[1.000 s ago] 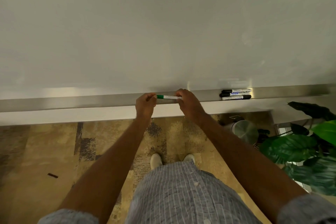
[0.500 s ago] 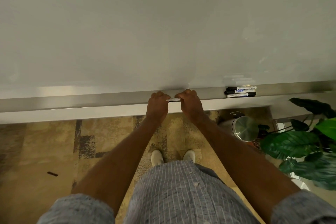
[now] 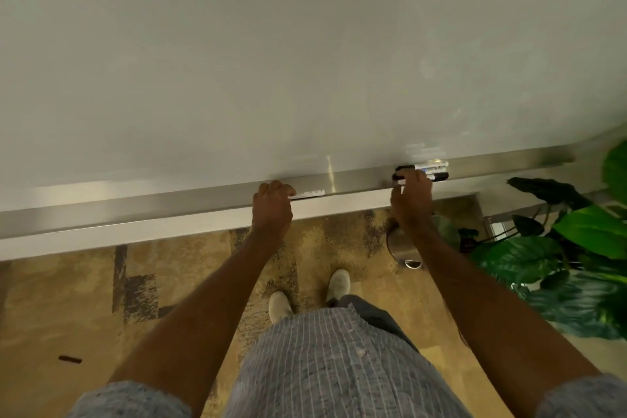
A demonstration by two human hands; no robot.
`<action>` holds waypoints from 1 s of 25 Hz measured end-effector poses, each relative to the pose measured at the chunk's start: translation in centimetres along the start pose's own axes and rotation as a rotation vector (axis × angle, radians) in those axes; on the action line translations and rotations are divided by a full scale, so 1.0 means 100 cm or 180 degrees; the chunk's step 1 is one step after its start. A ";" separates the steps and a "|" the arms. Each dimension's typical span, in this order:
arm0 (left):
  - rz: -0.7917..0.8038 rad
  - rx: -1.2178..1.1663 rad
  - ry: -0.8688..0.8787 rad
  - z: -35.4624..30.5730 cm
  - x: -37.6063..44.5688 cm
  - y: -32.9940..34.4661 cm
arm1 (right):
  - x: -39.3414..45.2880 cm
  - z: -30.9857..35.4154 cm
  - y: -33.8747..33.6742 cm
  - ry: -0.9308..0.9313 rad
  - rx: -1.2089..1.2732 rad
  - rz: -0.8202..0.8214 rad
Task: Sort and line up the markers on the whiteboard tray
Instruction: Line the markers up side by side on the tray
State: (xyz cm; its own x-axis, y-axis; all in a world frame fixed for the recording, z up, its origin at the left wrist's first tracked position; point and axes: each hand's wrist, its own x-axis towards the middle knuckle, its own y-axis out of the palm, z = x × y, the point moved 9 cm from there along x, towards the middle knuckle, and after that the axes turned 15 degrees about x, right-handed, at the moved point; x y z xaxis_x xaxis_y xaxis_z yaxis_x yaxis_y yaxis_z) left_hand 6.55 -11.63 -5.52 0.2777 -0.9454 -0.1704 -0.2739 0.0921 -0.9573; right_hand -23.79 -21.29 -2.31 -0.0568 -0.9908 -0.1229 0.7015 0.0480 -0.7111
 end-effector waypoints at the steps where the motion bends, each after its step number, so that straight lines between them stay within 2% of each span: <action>1: -0.0011 0.0024 -0.0041 0.000 0.000 0.000 | 0.007 -0.006 -0.005 0.0059 -0.0239 0.0031; 3: 0.0006 0.0045 -0.0114 0.000 0.000 0.002 | 0.018 -0.014 -0.010 0.0065 -0.0722 0.0191; 7: 0.0021 0.0043 -0.0215 -0.002 0.001 0.003 | 0.028 -0.014 -0.008 -0.0289 -0.1177 0.0487; 16: -0.0022 0.0117 -0.0309 -0.002 0.000 0.004 | 0.033 -0.001 0.014 -0.1158 -0.1604 0.1233; 17: -0.0018 0.0121 -0.0305 -0.002 0.000 0.004 | 0.030 0.008 0.018 -0.1315 -0.1524 0.1300; 19: -0.0004 0.0116 -0.0335 -0.003 0.000 0.004 | 0.017 0.032 0.023 -0.1508 -0.0833 0.1336; 22: -0.0003 0.0080 -0.0391 -0.001 -0.002 0.005 | -0.010 0.074 0.043 -0.1357 0.0534 0.1474; 25: -0.0009 0.0041 -0.0389 -0.002 -0.004 0.004 | -0.030 0.106 0.071 -0.1090 0.1412 0.1456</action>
State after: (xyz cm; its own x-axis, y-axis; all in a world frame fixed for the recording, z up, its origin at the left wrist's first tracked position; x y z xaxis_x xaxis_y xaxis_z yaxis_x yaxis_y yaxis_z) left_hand 6.19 -11.30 -5.83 0.3888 -0.9006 -0.1942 -0.2613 0.0944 -0.9606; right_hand -11.12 -19.28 0.30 0.4864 -0.8713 -0.0654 0.8282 0.4836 -0.2833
